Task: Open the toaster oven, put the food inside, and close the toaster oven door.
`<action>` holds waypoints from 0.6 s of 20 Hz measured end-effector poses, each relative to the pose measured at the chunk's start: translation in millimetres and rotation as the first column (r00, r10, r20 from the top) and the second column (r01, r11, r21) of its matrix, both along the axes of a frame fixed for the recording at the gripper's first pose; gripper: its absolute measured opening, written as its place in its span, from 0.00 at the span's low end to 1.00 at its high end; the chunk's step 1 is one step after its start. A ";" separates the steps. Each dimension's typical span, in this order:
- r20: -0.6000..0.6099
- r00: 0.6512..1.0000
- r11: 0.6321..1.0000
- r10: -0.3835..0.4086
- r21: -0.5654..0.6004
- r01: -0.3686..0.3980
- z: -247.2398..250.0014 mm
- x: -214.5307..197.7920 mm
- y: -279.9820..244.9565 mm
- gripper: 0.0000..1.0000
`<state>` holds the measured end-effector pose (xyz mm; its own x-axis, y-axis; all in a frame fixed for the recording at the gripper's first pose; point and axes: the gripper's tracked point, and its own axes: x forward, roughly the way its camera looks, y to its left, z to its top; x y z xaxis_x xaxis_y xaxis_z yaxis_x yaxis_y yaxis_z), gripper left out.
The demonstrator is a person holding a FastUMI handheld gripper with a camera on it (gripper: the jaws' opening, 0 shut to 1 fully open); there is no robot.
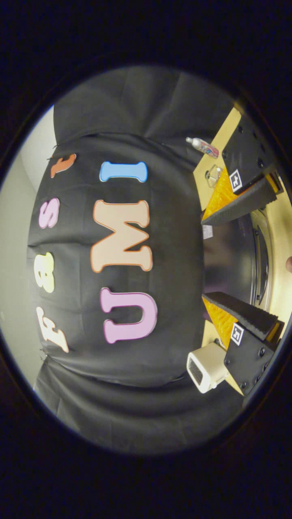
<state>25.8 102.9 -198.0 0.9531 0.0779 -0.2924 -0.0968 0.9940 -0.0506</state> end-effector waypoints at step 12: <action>-0.160 0.987 0.998 -0.002 0.067 0.013 -96.5 -10.7 6.9 1.00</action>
